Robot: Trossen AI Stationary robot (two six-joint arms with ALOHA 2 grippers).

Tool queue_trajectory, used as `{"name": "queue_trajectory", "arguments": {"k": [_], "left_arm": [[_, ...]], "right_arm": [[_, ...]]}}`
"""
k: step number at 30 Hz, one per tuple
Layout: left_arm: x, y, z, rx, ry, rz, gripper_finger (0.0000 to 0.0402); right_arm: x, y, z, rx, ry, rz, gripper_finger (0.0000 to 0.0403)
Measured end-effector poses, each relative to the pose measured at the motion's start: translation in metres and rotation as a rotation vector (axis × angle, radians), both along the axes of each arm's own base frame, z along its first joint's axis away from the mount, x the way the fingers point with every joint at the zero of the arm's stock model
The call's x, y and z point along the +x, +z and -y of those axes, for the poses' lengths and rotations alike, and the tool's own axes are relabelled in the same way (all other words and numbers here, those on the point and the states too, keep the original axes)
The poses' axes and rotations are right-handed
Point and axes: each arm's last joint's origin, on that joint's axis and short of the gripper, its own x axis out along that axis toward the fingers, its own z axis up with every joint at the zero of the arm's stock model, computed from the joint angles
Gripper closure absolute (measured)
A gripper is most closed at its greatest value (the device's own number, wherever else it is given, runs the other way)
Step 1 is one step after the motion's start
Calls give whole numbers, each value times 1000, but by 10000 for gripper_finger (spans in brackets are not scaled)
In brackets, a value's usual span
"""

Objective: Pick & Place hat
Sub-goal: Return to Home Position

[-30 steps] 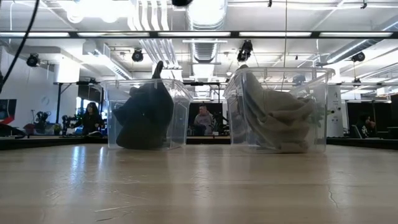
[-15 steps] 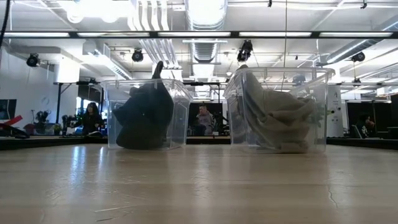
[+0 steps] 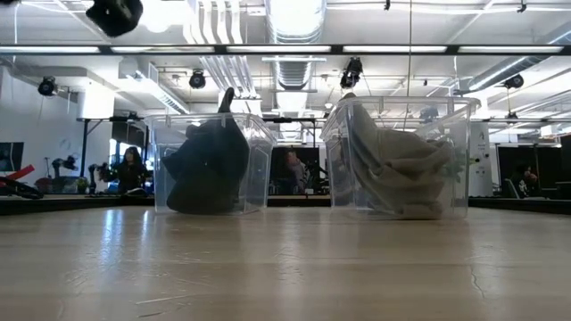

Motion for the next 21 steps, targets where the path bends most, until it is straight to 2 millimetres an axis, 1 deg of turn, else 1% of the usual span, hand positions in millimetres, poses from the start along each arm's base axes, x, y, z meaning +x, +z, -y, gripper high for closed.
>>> {"name": "queue_trajectory", "arguments": {"k": [3, 6, 8, 13, 15, 19, 21], "left_arm": [[-13, -23, -6, -31, 0, 125, 193], [-24, -43, -12, -41, 18, 169, 193], [-30, -52, -17, -49, 40, 187, 193], [-42, -64, -30, -31, 119, 240, 193], [-45, -65, -36, -16, 167, 255, 193], [-51, -69, -46, 0, 246, 246, 193], [-52, -75, -48, 2, 269, 194, 193]], "right_arm": [[7, 6, 5, -38, -36, -14, 165], [15, 9, 17, -54, -91, -62, 165], [18, 11, 26, -56, -111, -83, 165], [21, 13, 52, -53, -124, -73, 165], [20, 8, 61, -50, -130, -84, 165], [19, -1, 69, -70, -154, -107, 165], [21, -8, 71, -75, -158, -129, 165]]}}
